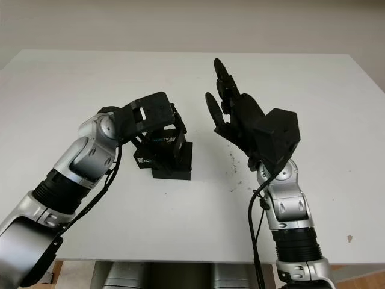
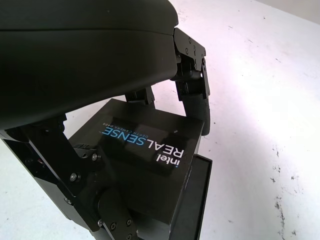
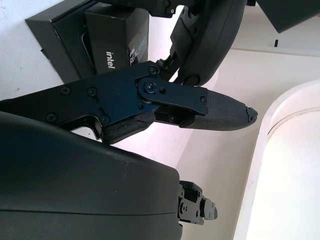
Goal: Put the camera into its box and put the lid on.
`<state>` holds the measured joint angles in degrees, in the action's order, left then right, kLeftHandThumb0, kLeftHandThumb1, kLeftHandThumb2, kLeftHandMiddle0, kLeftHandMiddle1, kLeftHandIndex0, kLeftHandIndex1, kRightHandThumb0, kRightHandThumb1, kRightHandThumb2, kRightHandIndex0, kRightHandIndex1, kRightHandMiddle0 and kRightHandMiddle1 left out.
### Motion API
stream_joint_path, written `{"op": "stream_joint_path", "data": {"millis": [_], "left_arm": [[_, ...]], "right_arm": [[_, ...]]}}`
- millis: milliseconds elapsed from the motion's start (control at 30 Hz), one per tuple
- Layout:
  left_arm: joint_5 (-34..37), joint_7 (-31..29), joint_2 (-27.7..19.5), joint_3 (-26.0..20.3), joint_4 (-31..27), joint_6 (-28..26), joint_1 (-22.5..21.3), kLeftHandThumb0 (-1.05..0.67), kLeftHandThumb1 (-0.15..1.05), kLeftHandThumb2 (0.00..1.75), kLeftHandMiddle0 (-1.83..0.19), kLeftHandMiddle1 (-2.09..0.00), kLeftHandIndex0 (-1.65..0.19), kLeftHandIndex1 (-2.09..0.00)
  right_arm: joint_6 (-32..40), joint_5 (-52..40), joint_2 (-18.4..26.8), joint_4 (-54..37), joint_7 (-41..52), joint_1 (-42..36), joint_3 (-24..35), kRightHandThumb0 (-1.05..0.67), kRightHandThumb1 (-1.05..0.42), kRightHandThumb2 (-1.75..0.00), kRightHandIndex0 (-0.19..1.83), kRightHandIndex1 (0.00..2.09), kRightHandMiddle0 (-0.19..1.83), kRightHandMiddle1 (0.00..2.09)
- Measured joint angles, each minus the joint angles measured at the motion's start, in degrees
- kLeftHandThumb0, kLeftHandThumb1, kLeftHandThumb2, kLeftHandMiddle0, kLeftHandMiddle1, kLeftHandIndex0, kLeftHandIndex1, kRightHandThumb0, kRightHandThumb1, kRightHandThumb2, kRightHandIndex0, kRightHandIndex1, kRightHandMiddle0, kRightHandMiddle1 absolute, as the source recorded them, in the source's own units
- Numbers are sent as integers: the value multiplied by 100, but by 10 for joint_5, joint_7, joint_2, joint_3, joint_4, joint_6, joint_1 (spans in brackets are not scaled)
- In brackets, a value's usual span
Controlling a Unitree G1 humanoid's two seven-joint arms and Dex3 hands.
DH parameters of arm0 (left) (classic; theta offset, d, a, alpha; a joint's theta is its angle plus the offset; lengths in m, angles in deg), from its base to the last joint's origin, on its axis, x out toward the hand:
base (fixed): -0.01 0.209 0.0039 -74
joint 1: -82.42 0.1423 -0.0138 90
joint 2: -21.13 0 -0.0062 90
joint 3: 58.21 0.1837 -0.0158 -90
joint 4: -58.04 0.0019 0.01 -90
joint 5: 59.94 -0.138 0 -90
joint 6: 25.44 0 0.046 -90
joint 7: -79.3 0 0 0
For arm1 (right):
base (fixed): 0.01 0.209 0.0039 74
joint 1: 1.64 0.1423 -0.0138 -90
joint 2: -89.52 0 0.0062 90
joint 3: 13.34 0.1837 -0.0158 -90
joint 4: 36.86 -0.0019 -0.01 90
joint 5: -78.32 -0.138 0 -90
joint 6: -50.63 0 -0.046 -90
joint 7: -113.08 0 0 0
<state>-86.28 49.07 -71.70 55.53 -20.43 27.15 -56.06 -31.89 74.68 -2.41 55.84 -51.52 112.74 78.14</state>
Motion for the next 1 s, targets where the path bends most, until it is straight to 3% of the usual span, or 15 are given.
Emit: {"op": "stream_joint_path", "data": {"millis": [167,300,367,667,1000], "left_arm": [[16,-2,10,-13,10,-32,-6,-12,92,6,-40,-144,-35,-152],[30,0,18,-22,13,-51,-8,-12,92,5,-35,-157,-32,-165],[29,0,22,-21,12,-63,-11,-13,93,5,-36,-155,-30,-161],[0,15,36,12,12,-65,-20,-16,91,5,-40,-156,-32,-158],[-36,-9,31,58,8,-62,-29,-21,88,5,-38,-155,-36,-145]], "right_arm": [[0,-1,1,7,5,1,2,-84,-105,-63,-15,5,-10,6],[-1,-1,3,17,11,3,5,-82,-105,-62,-16,5,-11,5],[-1,-2,3,19,16,6,5,-82,-105,-62,-16,5,-11,5],[-1,-6,2,19,16,8,5,-80,-105,-62,-16,5,-11,5],[-1,-12,3,19,18,9,10,-77,-105,-63,-17,5,-13,4]]}}
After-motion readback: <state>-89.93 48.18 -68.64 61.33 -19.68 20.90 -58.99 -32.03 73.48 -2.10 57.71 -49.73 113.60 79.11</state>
